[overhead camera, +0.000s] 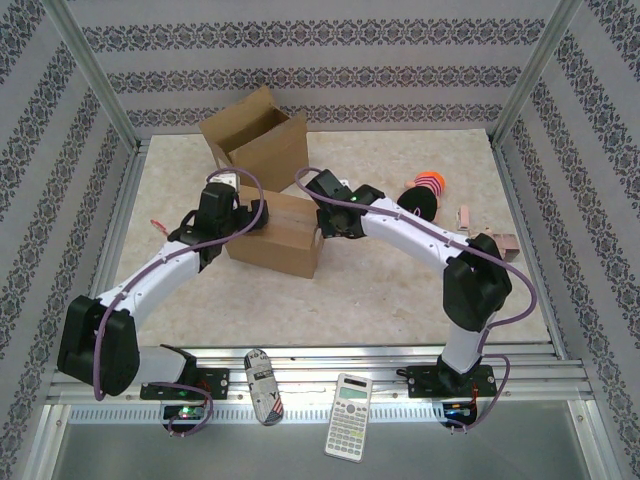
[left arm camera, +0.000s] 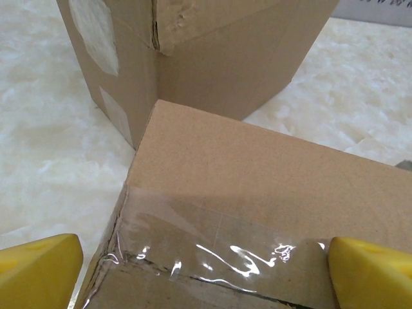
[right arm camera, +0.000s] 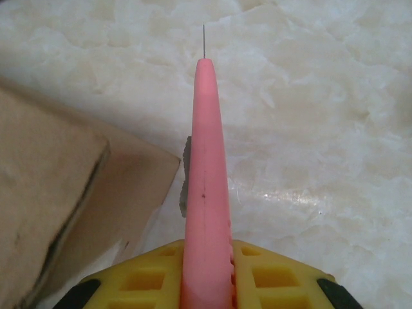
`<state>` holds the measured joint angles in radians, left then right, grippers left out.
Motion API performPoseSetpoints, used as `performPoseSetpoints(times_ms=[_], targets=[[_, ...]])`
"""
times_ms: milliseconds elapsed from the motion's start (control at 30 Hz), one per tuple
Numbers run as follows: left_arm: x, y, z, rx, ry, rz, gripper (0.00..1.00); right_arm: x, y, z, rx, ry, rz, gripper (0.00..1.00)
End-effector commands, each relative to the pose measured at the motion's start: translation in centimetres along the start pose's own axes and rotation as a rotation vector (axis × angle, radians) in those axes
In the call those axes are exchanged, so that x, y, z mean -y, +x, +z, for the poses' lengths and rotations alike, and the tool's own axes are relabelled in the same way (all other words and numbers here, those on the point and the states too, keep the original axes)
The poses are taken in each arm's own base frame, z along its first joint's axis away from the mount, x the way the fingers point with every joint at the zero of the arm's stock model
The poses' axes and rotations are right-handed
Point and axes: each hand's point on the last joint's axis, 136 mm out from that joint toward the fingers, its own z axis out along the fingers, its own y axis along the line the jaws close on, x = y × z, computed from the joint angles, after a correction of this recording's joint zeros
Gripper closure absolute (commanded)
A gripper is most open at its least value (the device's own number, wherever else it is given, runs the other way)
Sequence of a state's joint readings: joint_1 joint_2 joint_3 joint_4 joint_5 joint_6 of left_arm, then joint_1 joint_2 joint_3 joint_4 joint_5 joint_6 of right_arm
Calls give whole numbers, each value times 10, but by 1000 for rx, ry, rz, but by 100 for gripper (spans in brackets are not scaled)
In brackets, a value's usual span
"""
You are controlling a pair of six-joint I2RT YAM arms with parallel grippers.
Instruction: Unpack the express box
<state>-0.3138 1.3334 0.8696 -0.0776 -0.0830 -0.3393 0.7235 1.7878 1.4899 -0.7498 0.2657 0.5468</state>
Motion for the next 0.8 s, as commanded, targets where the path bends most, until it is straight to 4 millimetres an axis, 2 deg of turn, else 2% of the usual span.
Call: performPoseSetpoints(times_ms=[0,200,400,500,633,767], targets=[[-23,76,16,-222,-66,-1,4,1,-1,-21,31,-46,27,100],[-36,97,20,-302,-131,24,5,12,8,-52,59,-101,52,100],[-45,115,19,-368,-169,37,6,32,10,-100,131,-154,87,100],[-44,118,17,-370,-164,31,6,39,12,-122,157,-198,105,100],[-42,117,16,-368,-147,31,5,35,24,-143,124,-349,114,100],[-41,115,15,-362,-142,32,6,27,42,-151,50,-514,133,100]])
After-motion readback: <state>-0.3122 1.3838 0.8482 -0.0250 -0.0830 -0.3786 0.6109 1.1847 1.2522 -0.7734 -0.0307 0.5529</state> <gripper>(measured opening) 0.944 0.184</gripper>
